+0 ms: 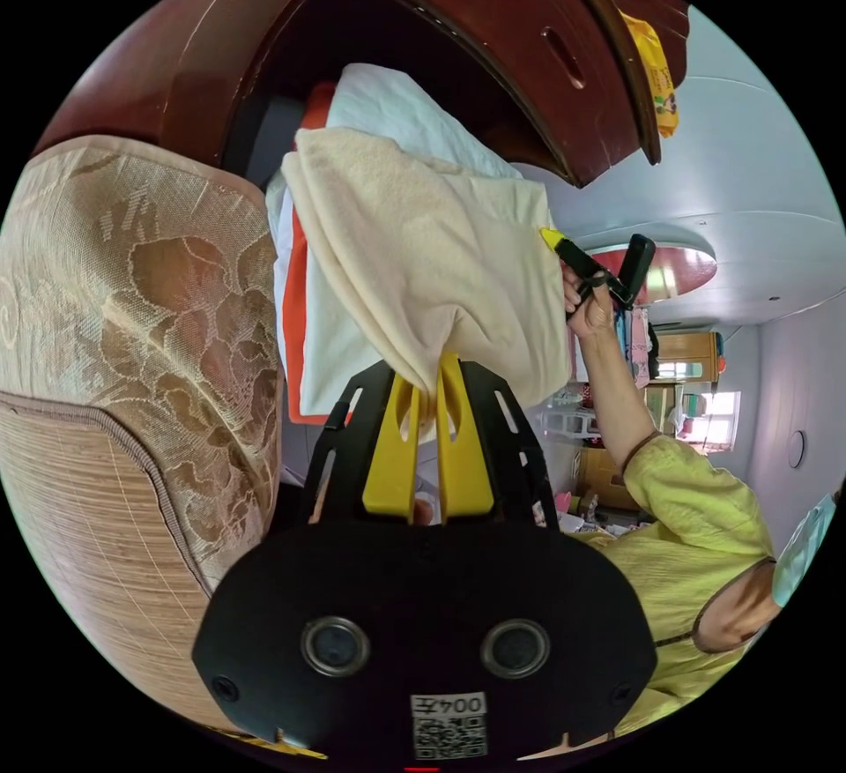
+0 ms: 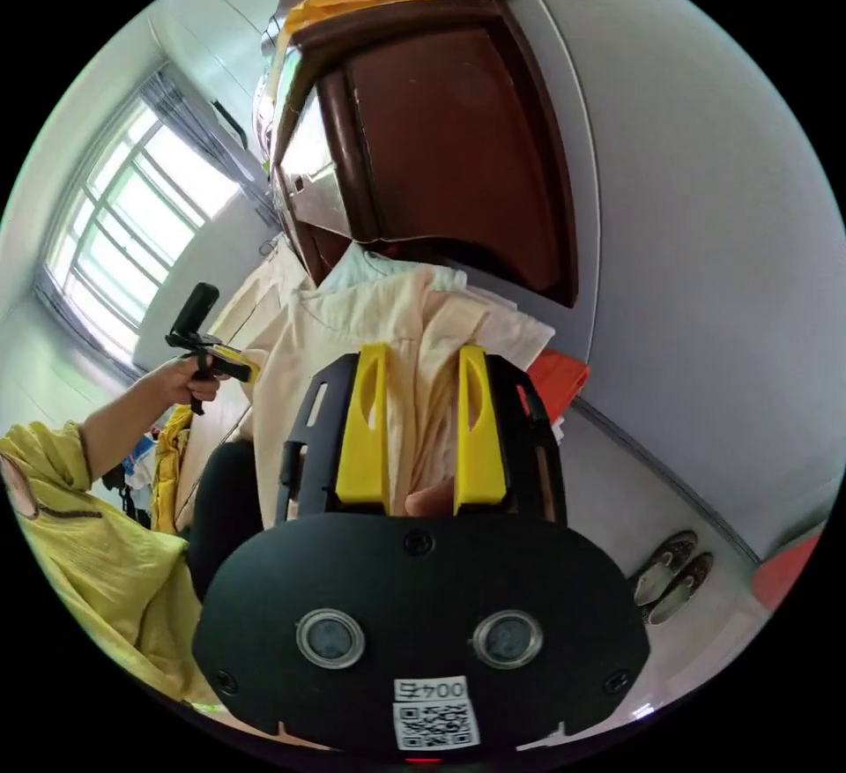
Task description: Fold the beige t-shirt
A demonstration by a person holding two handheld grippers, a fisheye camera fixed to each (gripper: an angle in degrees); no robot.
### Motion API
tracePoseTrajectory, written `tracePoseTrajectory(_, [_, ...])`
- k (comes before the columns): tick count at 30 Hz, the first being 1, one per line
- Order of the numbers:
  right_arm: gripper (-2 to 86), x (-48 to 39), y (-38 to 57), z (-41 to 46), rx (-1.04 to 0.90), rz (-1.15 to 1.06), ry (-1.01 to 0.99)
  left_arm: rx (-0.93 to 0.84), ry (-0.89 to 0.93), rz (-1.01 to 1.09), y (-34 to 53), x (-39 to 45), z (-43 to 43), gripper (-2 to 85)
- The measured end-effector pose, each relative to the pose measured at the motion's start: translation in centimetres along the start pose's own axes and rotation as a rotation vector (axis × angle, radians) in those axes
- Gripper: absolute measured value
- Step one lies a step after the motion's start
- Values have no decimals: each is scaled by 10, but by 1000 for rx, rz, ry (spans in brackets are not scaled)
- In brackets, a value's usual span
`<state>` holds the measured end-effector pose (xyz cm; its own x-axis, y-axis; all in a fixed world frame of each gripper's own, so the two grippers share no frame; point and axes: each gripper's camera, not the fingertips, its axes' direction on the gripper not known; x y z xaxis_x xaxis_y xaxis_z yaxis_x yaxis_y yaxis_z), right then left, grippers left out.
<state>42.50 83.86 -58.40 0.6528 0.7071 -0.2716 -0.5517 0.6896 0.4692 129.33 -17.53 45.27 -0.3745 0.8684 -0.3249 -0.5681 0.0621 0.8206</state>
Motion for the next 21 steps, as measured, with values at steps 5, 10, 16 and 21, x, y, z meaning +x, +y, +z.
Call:
tracePoseTrajectory(5, [56,-66,2,11,-18,-179,297,14,-63,20,12,11,1,49])
tracePoseTrajectory(10, [47,-117,14,5,87,-289,457,21,-195,97,24,49,-9,49])
tracePoseTrajectory(16, [46,-112,27,14,128,-212,496,24,-357,217,27,98,-15,53])
tracePoseTrajectory(21, [48,-100,26,24,168,-116,461,-27,-384,255,8,112,-19,55])
